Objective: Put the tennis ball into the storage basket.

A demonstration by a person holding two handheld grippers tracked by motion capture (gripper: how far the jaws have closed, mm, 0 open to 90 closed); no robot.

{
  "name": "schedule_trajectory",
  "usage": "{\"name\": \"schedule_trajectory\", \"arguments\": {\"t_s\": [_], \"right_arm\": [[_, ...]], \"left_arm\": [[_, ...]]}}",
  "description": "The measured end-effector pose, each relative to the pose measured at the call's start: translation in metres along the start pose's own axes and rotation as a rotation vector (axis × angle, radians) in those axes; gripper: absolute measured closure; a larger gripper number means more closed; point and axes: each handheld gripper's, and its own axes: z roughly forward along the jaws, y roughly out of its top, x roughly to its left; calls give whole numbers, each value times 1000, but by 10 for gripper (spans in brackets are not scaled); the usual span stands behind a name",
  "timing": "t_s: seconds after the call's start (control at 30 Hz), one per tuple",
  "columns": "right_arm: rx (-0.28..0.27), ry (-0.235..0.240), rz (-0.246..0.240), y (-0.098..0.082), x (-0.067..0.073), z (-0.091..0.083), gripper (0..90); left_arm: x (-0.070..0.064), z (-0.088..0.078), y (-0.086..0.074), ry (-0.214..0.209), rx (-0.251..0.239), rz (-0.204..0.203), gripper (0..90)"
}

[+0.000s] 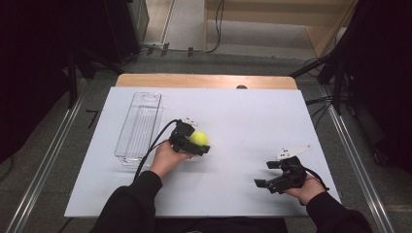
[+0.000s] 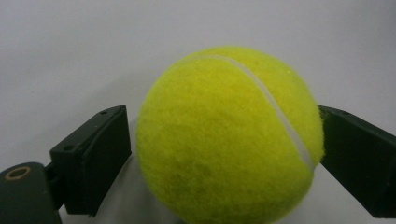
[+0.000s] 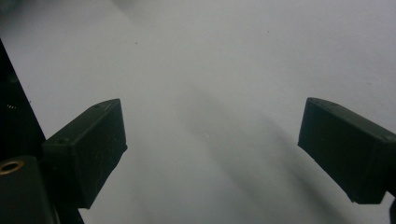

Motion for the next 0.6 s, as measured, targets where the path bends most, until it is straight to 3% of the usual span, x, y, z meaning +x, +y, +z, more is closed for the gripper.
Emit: {"name": "schedule_trajectory", "arguments": {"t_s": [0.27,0.37,0.6], "right_arm": [[0,0,0,0,0,0,58],[6,-4,-3,0,0,0,59],[8,-4,-5,0,0,1,58]], "left_arm": [[-1,1,-2,20,-14,-6,197],[0,-1,-1,9,-18,-7,246],[-1,-1,-1,11,-17,-4,255]]}}
